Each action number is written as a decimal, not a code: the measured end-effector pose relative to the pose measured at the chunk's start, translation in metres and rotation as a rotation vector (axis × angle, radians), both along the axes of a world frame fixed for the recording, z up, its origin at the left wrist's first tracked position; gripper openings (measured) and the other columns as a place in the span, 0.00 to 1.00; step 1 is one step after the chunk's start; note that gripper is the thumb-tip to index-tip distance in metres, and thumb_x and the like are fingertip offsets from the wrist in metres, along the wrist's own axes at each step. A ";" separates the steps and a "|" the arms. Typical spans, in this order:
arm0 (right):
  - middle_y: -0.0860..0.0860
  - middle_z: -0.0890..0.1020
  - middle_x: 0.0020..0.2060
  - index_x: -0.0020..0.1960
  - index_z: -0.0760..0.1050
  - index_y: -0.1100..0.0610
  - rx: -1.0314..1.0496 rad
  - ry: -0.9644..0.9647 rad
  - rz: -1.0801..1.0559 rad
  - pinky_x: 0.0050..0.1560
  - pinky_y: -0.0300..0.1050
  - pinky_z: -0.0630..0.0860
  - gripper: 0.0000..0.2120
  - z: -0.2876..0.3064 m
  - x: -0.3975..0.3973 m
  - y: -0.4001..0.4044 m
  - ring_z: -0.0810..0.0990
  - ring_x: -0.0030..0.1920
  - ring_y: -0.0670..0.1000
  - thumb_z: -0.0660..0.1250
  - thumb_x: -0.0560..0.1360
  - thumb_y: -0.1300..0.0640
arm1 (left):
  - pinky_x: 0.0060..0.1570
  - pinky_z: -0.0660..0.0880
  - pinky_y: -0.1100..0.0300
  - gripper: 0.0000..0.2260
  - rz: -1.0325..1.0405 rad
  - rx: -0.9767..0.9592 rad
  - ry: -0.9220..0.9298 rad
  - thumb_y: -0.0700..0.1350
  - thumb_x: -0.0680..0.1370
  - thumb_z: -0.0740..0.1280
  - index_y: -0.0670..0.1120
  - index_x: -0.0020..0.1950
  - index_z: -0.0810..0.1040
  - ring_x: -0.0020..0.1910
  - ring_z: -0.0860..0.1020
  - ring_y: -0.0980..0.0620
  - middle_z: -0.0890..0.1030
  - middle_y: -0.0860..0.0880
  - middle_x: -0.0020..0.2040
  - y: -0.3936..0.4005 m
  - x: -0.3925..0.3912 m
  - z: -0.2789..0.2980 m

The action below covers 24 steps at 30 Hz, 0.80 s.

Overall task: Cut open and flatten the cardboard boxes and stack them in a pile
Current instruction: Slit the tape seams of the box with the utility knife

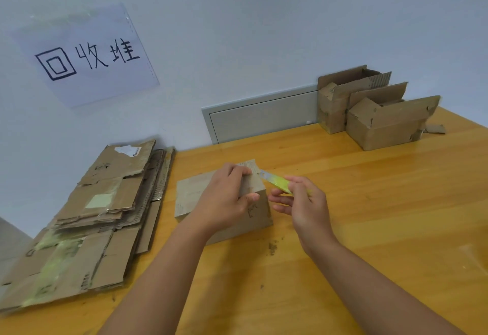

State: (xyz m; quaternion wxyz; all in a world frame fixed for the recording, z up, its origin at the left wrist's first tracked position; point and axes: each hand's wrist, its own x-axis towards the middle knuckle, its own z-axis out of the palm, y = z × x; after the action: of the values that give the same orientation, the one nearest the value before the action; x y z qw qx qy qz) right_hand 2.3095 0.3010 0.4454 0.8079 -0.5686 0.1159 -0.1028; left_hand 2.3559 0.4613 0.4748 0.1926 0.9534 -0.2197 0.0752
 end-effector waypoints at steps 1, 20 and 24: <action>0.54 0.83 0.36 0.53 0.77 0.53 -0.006 0.001 0.001 0.36 0.41 0.80 0.13 0.000 -0.002 0.000 0.86 0.41 0.52 0.55 0.83 0.63 | 0.57 0.60 0.66 0.23 0.001 -0.001 0.002 0.53 0.78 0.68 0.48 0.71 0.68 0.65 0.67 0.53 0.68 0.53 0.64 0.000 0.000 0.000; 0.58 0.85 0.36 0.56 0.78 0.60 0.008 -0.050 -0.088 0.38 0.46 0.81 0.13 -0.009 -0.021 -0.024 0.86 0.40 0.58 0.55 0.82 0.64 | 0.67 0.62 0.57 0.28 0.025 0.066 0.167 0.54 0.80 0.66 0.47 0.76 0.62 0.70 0.62 0.50 0.65 0.49 0.69 -0.002 0.005 0.009; 0.57 0.86 0.43 0.66 0.70 0.46 -0.030 -0.171 -0.070 0.41 0.48 0.83 0.13 0.009 -0.002 -0.024 0.86 0.41 0.57 0.52 0.86 0.51 | 0.70 0.59 0.56 0.26 -0.002 0.091 0.226 0.53 0.80 0.66 0.49 0.76 0.62 0.71 0.60 0.50 0.64 0.49 0.69 -0.002 0.007 0.016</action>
State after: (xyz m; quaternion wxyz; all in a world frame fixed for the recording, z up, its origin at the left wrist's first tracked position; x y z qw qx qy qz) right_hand 2.3072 0.2765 0.4540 0.8021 -0.5654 0.0648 -0.1809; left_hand 2.3631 0.4588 0.4911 0.1730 0.9633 -0.2007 -0.0430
